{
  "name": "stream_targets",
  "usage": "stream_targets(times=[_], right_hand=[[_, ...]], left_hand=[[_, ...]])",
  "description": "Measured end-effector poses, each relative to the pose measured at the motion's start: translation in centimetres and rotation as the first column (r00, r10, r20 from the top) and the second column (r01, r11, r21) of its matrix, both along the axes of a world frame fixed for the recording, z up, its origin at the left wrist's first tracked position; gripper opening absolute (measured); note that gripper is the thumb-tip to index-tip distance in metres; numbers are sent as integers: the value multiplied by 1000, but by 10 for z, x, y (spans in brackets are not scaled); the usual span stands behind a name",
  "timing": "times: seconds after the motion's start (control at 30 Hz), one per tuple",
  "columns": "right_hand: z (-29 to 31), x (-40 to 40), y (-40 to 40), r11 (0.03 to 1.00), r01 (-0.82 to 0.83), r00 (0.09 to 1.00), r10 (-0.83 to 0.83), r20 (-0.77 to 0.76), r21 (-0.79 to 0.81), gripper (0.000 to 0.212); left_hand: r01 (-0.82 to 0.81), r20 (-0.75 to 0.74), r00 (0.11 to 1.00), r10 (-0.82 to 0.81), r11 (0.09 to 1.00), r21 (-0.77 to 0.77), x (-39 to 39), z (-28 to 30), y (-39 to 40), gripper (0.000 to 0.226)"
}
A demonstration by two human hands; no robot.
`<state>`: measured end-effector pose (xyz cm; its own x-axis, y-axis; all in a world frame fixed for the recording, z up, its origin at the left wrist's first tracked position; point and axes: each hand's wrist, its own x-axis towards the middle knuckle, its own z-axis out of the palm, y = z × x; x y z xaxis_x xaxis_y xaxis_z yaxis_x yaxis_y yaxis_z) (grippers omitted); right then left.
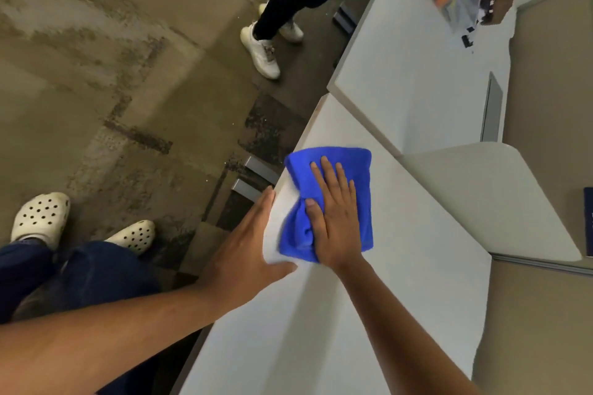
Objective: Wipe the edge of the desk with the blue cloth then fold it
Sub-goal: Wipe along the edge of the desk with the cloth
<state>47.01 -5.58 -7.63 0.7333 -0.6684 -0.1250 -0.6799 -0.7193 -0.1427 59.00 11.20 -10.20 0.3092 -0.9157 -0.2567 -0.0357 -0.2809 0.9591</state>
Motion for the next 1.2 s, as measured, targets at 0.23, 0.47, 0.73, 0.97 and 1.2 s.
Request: stream_targets(times=[0.23,0.47,0.73,0.97,1.2], right_hand=[[5,80,-99,961,277,951,-275,144,8,57],[8,151,-118,926,354,935,-352,38,-129,40],[15,86,-53,964,-249,968,250,8,93,44],[17,106,-127,538,-841,523,835,-170,59,61],[12,145,-138,943,-318,944,325,64,-94,45]], left_hand=[[3,21,1000,-4,999,45,3,8,3,119],[35,46,998,-32,997,-71,3,1,6,109],[198,456,890,1,899,-389,2,-8,9,44],[465,532,825,-191,764,-448,28,-25,15,43],[758,723,594,-352,546,-357,54,-21,-14,55]])
